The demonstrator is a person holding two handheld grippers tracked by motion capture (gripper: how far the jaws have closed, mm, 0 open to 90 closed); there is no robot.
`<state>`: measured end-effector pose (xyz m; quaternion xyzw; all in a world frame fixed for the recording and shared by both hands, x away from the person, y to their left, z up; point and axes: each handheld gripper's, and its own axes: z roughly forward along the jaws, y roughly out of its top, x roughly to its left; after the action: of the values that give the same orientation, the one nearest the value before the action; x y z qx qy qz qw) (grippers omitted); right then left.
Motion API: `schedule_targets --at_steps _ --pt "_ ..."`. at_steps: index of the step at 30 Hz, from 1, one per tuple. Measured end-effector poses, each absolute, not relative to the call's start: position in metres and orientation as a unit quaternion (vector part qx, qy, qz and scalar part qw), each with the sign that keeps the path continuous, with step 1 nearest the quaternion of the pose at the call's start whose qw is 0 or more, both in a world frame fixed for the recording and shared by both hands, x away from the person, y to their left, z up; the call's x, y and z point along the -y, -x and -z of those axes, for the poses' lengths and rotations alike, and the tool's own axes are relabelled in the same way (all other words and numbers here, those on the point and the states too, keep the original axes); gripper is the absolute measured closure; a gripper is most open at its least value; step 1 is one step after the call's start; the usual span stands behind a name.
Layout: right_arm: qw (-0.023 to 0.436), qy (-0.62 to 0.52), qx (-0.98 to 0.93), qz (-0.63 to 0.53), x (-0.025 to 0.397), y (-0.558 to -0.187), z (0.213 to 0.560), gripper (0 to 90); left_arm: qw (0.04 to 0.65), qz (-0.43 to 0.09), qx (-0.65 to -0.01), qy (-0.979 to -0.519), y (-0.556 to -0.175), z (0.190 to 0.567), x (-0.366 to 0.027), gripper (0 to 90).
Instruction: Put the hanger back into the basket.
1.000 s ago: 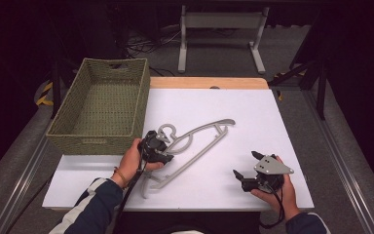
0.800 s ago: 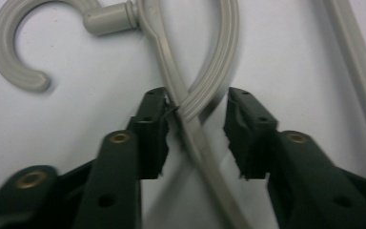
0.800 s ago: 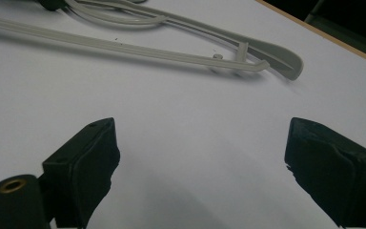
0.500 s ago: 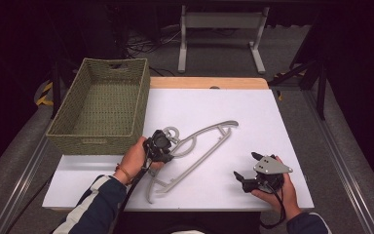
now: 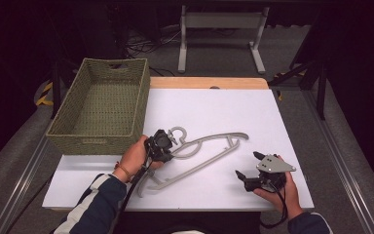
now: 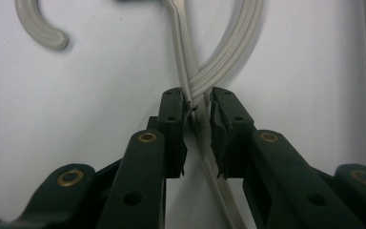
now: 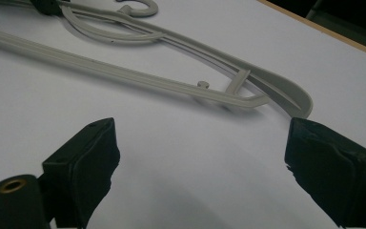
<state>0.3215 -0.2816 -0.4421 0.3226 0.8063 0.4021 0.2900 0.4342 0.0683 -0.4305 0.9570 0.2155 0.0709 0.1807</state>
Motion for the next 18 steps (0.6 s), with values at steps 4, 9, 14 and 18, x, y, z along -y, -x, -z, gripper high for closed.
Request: schedule_targets --at_steps 4,9,14,18 --pt "0.289 -0.321 -0.810 -0.397 0.280 -0.322 0.443 11.4 0.144 -0.086 -0.206 -0.964 -0.434 0.428 -0.057 73.5" --pt "0.291 -0.316 -0.812 -0.395 0.277 -0.322 0.443 11.4 0.138 -0.091 -0.206 -0.964 -0.433 0.429 -0.054 74.2" --pt "0.291 -0.319 -0.810 -0.396 0.278 -0.322 0.443 11.4 0.147 -0.101 -0.203 -0.963 -0.429 0.430 -0.054 77.6" --pt "0.296 -0.321 -0.807 -0.396 0.280 -0.322 0.443 11.4 0.151 -0.130 -0.183 -0.963 -0.423 0.431 -0.051 81.2"
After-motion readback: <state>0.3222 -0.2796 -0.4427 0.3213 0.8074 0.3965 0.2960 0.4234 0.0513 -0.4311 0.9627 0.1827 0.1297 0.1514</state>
